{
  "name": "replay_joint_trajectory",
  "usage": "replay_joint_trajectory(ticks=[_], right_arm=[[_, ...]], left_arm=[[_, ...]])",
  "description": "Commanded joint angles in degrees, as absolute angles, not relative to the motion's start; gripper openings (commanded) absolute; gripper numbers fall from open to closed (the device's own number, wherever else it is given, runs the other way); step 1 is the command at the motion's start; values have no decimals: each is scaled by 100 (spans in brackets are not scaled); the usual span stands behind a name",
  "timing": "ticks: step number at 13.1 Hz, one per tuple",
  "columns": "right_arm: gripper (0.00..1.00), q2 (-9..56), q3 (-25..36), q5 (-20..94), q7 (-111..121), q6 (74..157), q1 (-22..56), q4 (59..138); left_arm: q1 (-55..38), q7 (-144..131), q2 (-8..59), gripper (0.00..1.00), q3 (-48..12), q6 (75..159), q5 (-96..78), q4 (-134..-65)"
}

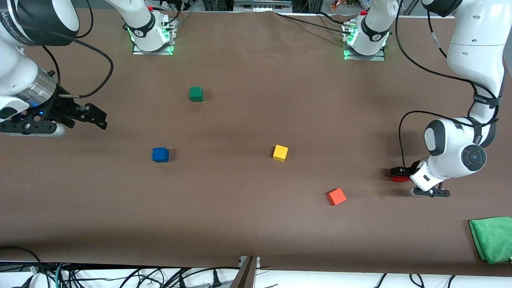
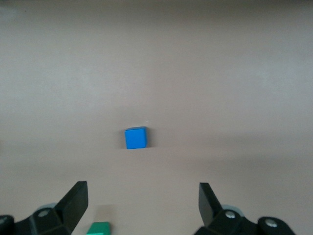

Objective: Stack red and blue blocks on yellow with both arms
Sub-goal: 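Grasp the red cube with the left gripper while the right gripper approaches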

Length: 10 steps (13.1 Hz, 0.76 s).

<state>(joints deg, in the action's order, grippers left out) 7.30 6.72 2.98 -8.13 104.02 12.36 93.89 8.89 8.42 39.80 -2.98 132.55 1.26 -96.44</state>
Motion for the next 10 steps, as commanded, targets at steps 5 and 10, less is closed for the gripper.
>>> replay_joint_trajectory(ticks=[5, 10], right_arm=[[100, 1896, 615, 588, 412, 10653, 914, 9237], [100, 2678, 598, 1107, 142, 11546, 1229, 9290]], left_arm=[[932, 976, 3736, 5, -360, 13245, 176, -9914], [844, 818, 3279, 0, -1201, 12833, 184, -9835]])
